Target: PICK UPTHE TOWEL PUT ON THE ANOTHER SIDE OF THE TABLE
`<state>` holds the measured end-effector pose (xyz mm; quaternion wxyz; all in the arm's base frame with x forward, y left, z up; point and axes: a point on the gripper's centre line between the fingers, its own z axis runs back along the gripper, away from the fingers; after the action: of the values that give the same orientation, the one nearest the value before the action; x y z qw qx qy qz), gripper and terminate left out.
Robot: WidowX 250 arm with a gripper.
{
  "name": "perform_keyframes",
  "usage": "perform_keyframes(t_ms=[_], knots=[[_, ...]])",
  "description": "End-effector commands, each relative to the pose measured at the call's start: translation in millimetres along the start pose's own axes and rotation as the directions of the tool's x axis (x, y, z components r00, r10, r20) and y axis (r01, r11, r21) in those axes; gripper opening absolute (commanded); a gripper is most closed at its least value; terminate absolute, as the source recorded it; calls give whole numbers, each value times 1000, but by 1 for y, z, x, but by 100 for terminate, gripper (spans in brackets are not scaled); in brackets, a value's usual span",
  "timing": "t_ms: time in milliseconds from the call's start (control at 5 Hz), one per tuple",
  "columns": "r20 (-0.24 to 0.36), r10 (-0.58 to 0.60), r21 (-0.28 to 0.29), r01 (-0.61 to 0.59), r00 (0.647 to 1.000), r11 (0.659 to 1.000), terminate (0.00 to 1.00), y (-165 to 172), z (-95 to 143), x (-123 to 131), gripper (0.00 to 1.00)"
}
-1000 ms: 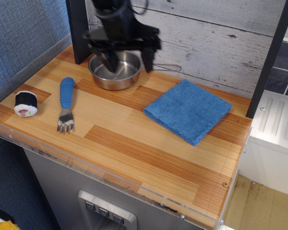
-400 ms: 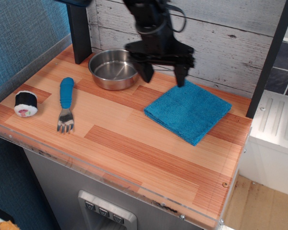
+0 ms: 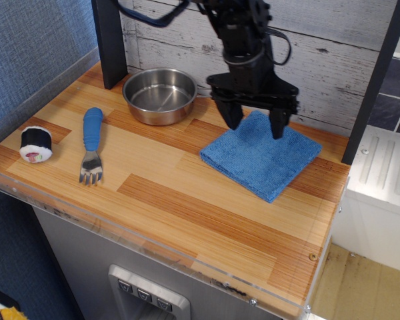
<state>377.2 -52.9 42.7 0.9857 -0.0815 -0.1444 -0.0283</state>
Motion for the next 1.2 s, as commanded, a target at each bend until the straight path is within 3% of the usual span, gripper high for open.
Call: perform_keyframes(t_ms=[0,600,1000], knots=[[-1,-44,7,44,999,999,0,-9,-3,0,100],[-62,-51,56,55,997,997,0,-7,-20,-20,100],[-75,-58,76,64,995,995,0,-9,-15,-34,100]])
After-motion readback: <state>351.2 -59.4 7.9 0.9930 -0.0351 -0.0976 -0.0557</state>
